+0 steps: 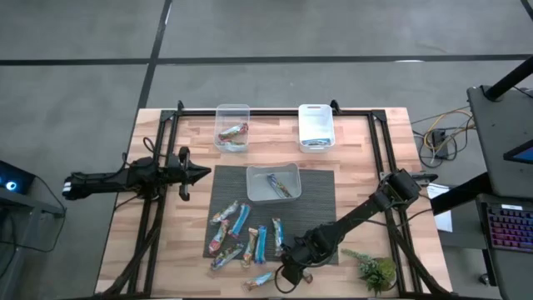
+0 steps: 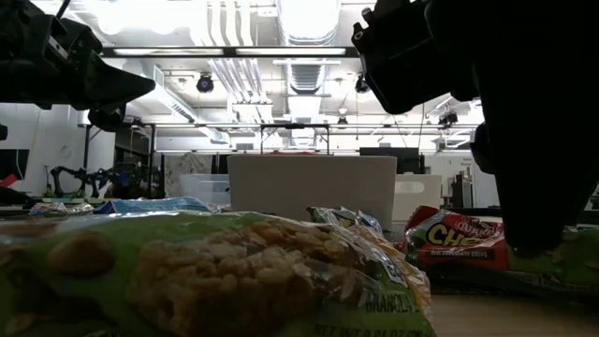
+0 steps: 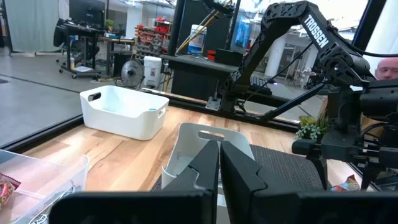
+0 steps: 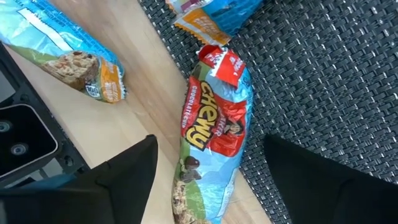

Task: Pick and place Granola Bars by type
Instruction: Put the red granola bar into the transparent bin

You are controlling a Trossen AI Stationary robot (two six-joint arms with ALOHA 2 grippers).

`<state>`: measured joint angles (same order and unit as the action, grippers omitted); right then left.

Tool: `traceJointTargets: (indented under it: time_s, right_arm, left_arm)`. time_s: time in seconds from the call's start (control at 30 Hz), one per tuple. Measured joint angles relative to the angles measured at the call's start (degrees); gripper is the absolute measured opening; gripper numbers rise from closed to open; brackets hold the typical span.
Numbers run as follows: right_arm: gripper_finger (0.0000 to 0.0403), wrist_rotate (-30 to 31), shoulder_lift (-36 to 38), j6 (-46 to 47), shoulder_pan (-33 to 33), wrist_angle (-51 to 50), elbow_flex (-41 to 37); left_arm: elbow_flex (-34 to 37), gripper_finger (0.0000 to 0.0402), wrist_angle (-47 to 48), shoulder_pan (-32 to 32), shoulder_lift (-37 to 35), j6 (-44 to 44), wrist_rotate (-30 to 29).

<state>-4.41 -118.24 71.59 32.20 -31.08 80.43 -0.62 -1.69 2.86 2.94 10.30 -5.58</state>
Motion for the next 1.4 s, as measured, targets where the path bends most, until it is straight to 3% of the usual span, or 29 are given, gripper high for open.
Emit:
traceJointTargets:
  time_s: [0.6,1.4]
  right_arm:
    - [0.0271,0.0,0.0,0.2,0.0,-0.1,-0.3]
    - [0.0146,-0.3,-0.1,0.5,0.0,-0.1,-0.4]
  left_arm:
    - [0.0,0.0000,0.0,0.0,0.0,0.0,0.0]
    - [0.0,0.0000,0.0,0.0,0.0,0.0,0.0]
